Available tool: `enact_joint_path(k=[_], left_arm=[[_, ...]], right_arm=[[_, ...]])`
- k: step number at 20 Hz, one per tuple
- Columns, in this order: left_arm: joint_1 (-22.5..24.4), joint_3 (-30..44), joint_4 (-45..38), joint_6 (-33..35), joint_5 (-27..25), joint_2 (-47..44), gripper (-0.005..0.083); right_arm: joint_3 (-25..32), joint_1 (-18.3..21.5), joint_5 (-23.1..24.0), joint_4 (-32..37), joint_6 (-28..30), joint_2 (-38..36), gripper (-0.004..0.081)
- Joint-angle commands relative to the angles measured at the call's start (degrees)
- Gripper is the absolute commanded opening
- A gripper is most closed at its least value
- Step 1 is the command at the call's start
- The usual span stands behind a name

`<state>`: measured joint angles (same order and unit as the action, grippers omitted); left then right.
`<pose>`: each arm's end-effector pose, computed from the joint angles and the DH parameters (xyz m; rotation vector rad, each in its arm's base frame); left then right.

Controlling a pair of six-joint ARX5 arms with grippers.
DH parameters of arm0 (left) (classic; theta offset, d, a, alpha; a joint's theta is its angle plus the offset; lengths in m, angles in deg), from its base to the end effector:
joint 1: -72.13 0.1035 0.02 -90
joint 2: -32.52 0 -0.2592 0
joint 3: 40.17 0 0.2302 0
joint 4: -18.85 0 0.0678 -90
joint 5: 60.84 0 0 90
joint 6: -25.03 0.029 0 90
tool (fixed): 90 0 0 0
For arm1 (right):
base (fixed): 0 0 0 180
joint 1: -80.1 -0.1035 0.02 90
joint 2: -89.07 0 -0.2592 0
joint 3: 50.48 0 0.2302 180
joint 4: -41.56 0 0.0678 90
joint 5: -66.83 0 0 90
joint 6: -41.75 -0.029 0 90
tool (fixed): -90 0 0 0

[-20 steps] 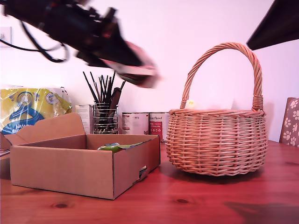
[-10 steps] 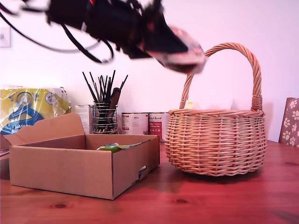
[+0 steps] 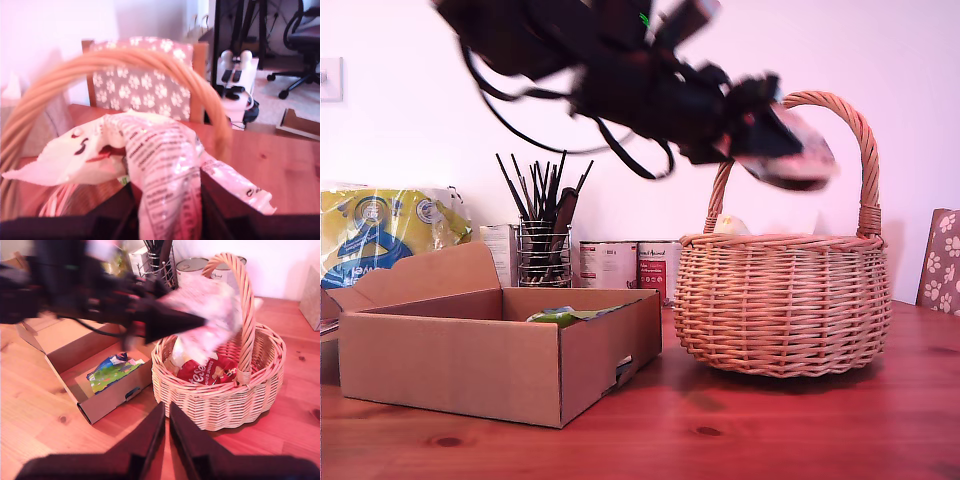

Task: Move the bags of Easter eggs from the cardboard box on the left into the woven basket on the right side.

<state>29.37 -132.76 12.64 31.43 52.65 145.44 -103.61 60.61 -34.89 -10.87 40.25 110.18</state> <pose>0.3066 -0.2993 0.2392 0.1421 0.1926 -1.1637 0.0579 0.0267 0.2854 0.0008 0.3668 0.5341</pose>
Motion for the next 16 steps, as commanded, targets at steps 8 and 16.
enact_joint_path(k=[8, 16], left_arm=[[0.00, -4.33, 11.15, 1.53, -2.75, 2.12, 0.0701], [2.05, -4.96, 31.15, 3.45, -5.16, -11.04, 0.0172]], right_arm=[[1.20, 0.11, 0.09, 0.39, -0.17, -0.55, -0.0011], [1.20, 0.11, 0.11, 0.35, 0.00, -0.55, -0.0011]])
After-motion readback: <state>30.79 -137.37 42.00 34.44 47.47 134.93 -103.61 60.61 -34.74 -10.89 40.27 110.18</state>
